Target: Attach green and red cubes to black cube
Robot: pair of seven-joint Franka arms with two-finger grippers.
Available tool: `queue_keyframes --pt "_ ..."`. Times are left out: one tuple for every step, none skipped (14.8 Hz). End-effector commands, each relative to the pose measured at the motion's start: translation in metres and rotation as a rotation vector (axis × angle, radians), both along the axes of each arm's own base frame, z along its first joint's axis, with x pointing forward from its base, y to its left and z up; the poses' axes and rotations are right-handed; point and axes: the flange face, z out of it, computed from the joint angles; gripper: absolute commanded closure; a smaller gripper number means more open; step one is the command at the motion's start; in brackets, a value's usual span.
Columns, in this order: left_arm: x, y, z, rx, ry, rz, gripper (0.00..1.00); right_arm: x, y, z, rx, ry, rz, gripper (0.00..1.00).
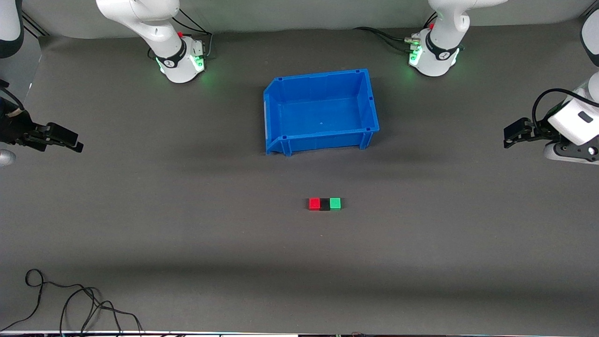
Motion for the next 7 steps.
queue_keyframes --pt "-0.0049 -0.0001 0.0015 -0.011 -0.015 -0.006 0.0 -0.0051 0.003 0.0088 0.015 -0.007 0.003 0.0" --pt "-0.0053 -0.0001 0.0023 -0.011 -0.016 -0.006 0.0 -0.0045 0.003 0.0101 0.015 -0.01 0.003 0.0" --pt "-0.0051 -0.0001 0.0014 -0.011 -0.013 -0.006 0.0 -0.0044 0.003 0.0108 0.015 -0.012 0.003 0.0" --pt "-0.0051 0.0007 0.0013 -0.011 -0.013 -0.004 0.0 -0.0044 0.0023 0.0116 0.016 -0.013 0.001 0.0" --pt "-0.0046 0.0008 0.0006 -0.011 -0.013 -0.004 0.0 -0.0043 0.003 0.0116 0.015 -0.013 0.003 0.0" --pt "-0.0044 0.0008 0.0008 -0.011 -0.015 -0.004 0.0 -0.0043 0.0032 0.0116 0.016 -0.013 0.003 0.0" --pt "-0.0036 0.0009 0.0004 -0.009 -0.018 -0.004 0.0 -0.0043 0.0032 0.0116 0.016 -0.013 0.003 0.0"
